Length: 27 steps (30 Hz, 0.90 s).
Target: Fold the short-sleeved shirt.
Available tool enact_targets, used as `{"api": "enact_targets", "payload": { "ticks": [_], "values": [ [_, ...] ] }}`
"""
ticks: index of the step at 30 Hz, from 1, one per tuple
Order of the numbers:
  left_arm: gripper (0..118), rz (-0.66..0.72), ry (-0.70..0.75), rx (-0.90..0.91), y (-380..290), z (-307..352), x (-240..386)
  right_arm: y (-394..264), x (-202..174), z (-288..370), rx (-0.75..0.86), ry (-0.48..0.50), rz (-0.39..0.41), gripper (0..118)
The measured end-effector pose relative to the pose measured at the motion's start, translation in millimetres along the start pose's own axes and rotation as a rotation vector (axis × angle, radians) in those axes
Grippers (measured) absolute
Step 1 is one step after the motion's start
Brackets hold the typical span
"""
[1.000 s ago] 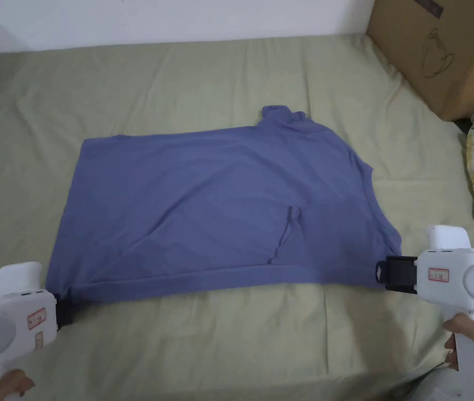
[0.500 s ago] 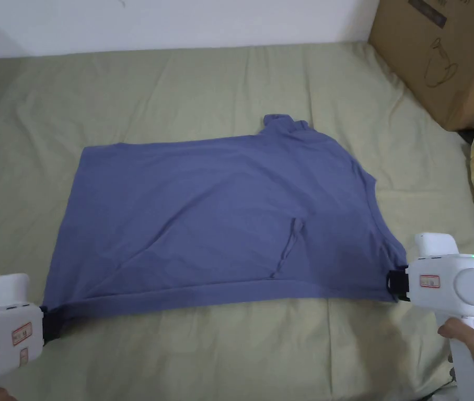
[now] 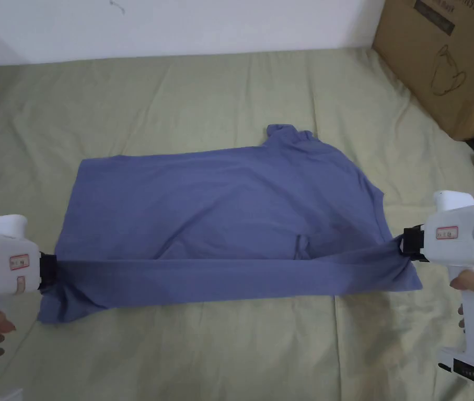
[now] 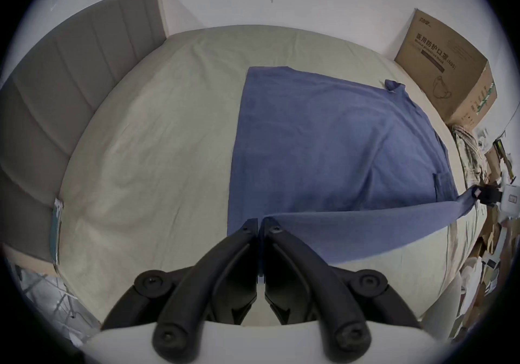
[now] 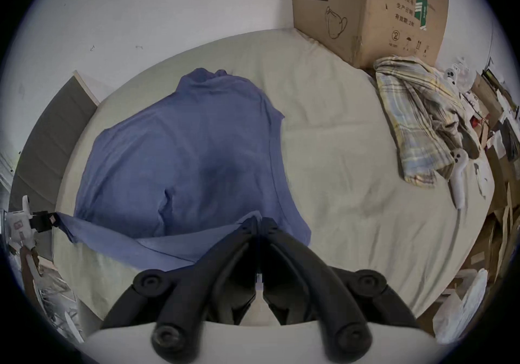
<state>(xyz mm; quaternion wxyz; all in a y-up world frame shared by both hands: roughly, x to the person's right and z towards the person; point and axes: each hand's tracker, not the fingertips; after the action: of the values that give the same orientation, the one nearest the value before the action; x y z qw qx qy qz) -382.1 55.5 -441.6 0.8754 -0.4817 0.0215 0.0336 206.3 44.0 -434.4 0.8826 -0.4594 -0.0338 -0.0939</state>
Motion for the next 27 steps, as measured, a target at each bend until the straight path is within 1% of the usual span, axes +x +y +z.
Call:
{"api": "enact_targets", "payload": {
  "ticks": [4,7,9,10,11,12,13,14,15,16,18,19,20,21,22,23,24,25,26,27],
  "values": [
    [2,0.005,0.003,-0.039,22.8,-31.8,-3.7,25.3,-2.9,-26.2,-0.03,-0.022,0.011,2],
    [2,0.019,-0.002,-0.079,28.8,-53.4,-3.5,36.3,-0.8,-51.7,-0.073,-0.024,-0.011,2],
    [4,-0.009,0.009,-0.11,27.0,-63.8,-0.2,34.2,-2.3,-62.0,-0.089,-0.028,-0.012,2],
    [12,-0.021,0.017,-0.124,25.0,-66.2,2.0,31.8,-3.0,-66.1,-0.096,-0.028,-0.004,2],
    [30,-0.02,0.025,-0.121,22.6,-66.6,2.9,30.0,-3.5,-68.1,-0.104,-0.036,-0.005,3],
    [66,-0.019,0.024,-0.123,20.5,-66.9,1.9,27.8,-2.8,-68.8,-0.112,-0.038,-0.013,15],
    [94,-0.009,0.017,-0.128,16.7,-65.6,-0.6,25.0,-1.5,-67.7,-0.113,-0.031,-0.017,38],
    [108,0.002,0.006,-0.123,14.3,-62.6,-2.3,23.0,-0.7,-65.7,-0.114,-0.026,-0.02,63],
    [108,0.015,-0.005,-0.111,13.4,-55.7,-2.9,21.4,-0.2,-60.7,-0.108,-0.025,-0.022,71],
    [105,0.029,-0.013,-0.091,12.6,-46.8,-5.2,18.9,-0.6,-54.2,-0.087,-0.029,-0.02,71],
    [105,0.03,-0.015,-0.073,9.1,-31.1,-9.1,15.2,-1.0,-40.9,-0.049,-0.051,0.0,71],
    [103,0.032,-0.02,-0.053,6.1,-20.6,-10.3,14.5,1.6,-35.9,-0.039,-0.045,0.003,70],
    [97,0.034,-0.032,-0.035,2.4,-9.3,-12.4,11.4,3.0,-27.5,-0.032,-0.024,-0.001,69],
    [75,0.038,-0.044,-0.019,-0.8,-0.3,-14.6,8.7,3.7,-21.7,-0.027,-0.004,-0.006,59],
    [47,0.041,-0.056,-0.005,-7.7,10.6,-15.1,3.6,3.8,-14.2,-0.023,0.013,-0.012,33],
    [18,0.037,-0.06,0.0,-17.1,19.6,-14.8,-2.3,0.3,-3.6,-0.015,0.013,-0.008,0],
    [2,0.034,-0.062,0.004,-25.8,23.3,-13.6,-8.1,-1.4,-0.7,-0.008,0.007,-0.005,0],
    [1,0.031,-0.052,0.003,-35.7,26.6,-14.7,-17.9,-4.1,2.7,-0.006,-0.012,-0.009,0],
    [0,0.025,-0.058,-0.005,-45.8,27.3,-14.7,-23.9,-4.4,1.4,-0.042,0.029,0.02,0],
    [0,0.02,-0.069,-0.013,-54.3,26.9,-14.3,-29.6,-4.8,-0.1,-0.045,0.036,0.018,0]
  ]
}}
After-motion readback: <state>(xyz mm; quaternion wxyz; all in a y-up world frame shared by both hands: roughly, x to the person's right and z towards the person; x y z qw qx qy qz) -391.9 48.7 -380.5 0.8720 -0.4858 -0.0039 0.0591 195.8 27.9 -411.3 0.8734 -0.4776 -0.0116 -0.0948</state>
